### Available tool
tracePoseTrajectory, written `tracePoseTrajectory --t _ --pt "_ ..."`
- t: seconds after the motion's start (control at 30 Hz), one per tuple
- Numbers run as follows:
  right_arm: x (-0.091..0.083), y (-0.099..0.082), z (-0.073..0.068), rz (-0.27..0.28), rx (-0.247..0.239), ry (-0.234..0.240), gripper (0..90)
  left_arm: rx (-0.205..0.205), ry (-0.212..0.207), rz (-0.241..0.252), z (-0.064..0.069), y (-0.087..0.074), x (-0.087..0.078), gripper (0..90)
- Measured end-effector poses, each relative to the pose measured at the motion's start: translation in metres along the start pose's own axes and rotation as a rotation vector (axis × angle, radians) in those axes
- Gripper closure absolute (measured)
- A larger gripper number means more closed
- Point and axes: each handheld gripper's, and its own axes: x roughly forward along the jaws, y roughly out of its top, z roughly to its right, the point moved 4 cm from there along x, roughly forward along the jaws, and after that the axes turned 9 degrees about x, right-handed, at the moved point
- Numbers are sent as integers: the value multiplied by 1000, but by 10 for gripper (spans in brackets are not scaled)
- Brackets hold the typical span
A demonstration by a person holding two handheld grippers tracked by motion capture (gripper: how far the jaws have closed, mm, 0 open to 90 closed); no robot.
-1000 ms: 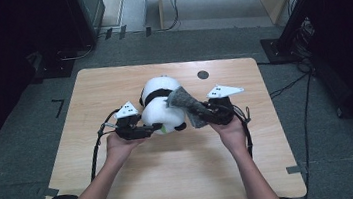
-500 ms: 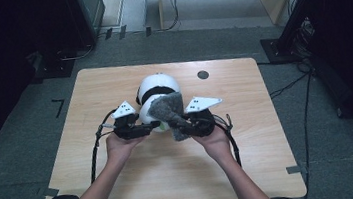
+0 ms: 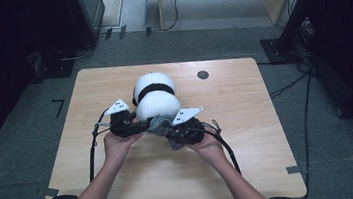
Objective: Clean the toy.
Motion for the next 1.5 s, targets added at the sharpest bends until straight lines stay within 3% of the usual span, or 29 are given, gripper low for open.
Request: tracePoseTrajectory --t 0.13,0.2,0.4,0.57,0.67,0.83,0.97,1.1,1.3,1.37,1.5 --pt "1 -5 12 -23 27 -15 757 14 -9 16 1 3 -4 411" --pt "0 -7 19 -38 28 -45 756 15 -13 13 0 2 -4 411" --pt "-12 -12 44 -43 104 -107 756 16 -21 -1 0 0 -3 409" --pt "-28 -14 64 0 178 -136 756 34 -24 -9 0 -1 -3 408" --pt "-39 -14 75 41 246 -147 756 39 -22 -23 0 -3 -2 407" --pt "-62 -8 87 146 328 -129 755 52 -24 -32 1 -4 -1 405" --pt "-81 3 82 236 350 -88 755 72 -23 -44 4 -6 1 405" --pt "-88 18 64 299 325 -22 751 86 -28 -58 8 -7 6 404" --pt "-70 33 29 258 239 39 749 120 -12 -60 14 -7 9 402" --pt "-66 34 22 257 224 36 749 110 -9 -55 12 -8 7 403" --pt "-60 34 14 249 215 81 751 110 14 -55 10 -7 6 404"
